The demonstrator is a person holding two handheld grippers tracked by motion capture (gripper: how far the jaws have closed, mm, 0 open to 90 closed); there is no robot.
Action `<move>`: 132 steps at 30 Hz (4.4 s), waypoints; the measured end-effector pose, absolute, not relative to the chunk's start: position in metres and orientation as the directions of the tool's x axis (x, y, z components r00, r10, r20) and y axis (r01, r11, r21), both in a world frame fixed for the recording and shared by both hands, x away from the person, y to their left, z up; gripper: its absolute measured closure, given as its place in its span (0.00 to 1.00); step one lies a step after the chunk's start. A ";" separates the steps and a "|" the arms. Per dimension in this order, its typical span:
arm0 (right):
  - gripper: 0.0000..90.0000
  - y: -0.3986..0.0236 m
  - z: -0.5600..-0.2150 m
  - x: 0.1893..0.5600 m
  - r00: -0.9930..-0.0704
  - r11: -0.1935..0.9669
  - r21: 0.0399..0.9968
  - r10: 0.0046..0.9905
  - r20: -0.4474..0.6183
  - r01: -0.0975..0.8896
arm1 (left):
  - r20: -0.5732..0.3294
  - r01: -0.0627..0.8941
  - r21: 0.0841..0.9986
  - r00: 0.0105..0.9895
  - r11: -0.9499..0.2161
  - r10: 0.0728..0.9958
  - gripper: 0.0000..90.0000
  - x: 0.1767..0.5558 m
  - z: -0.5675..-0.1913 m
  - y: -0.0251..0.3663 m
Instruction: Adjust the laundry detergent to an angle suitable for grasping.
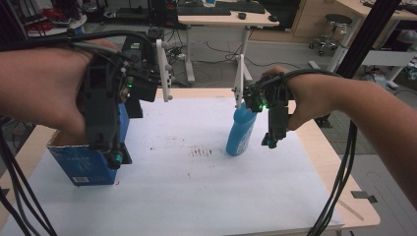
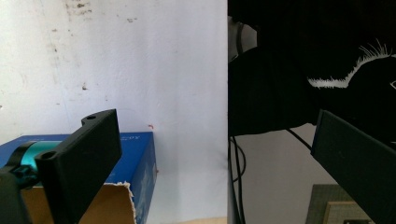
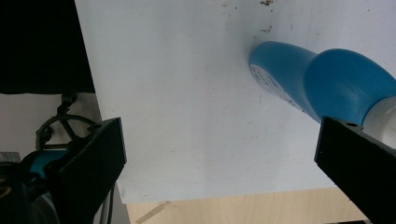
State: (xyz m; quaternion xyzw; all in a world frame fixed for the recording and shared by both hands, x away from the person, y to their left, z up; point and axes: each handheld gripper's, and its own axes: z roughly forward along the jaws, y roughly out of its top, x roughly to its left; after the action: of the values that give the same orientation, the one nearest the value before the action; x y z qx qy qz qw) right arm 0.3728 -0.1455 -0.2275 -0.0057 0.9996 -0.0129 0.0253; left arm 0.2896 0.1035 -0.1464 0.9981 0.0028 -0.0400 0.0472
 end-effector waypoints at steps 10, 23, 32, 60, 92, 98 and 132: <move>0.01 -0.145 -0.229 0.375 -0.999 0.999 -0.028 -0.019 -0.051 -0.017 | -0.084 0.019 0.073 0.996 -0.997 0.013 0.02 0.293 -0.152 0.102; 0.01 -0.146 -0.232 0.377 -0.999 1.000 -0.026 -0.013 -0.047 -0.012 | -0.086 0.009 0.065 0.996 -0.998 0.004 0.02 0.298 -0.155 0.101; 0.01 -0.161 -0.237 0.367 -0.999 1.000 -0.014 0.011 -0.048 0.012 | -0.075 0.026 0.087 0.997 -0.996 0.019 0.02 0.297 -0.156 0.100; 0.01 -0.236 -0.263 0.320 -0.992 0.993 0.024 0.116 -0.049 0.115 | -0.038 0.361 0.254 0.931 -0.897 0.364 0.02 0.331 -0.174 0.049; 0.01 -0.250 -0.268 0.318 -0.993 0.993 0.024 0.113 -0.039 0.112 | -0.120 0.530 0.419 0.837 -0.737 0.534 0.02 0.396 -0.225 -0.043; 0.01 -0.251 -0.268 0.319 -0.992 0.992 0.043 0.122 -0.036 0.120 | -0.139 0.549 0.438 0.824 -0.712 0.549 0.02 0.404 -0.238 -0.057; 0.01 -0.248 -0.270 0.322 -0.992 0.992 0.020 0.124 -0.030 0.123 | -0.077 0.598 0.475 0.759 -0.646 0.646 0.02 0.445 -0.306 -0.108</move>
State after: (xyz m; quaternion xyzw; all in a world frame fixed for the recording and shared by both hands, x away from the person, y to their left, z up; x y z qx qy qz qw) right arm 0.3224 -0.2479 -0.2700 0.0618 0.9979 0.0091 0.0154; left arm 0.4446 -0.1078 -0.3063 0.9057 0.3434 0.0501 0.2434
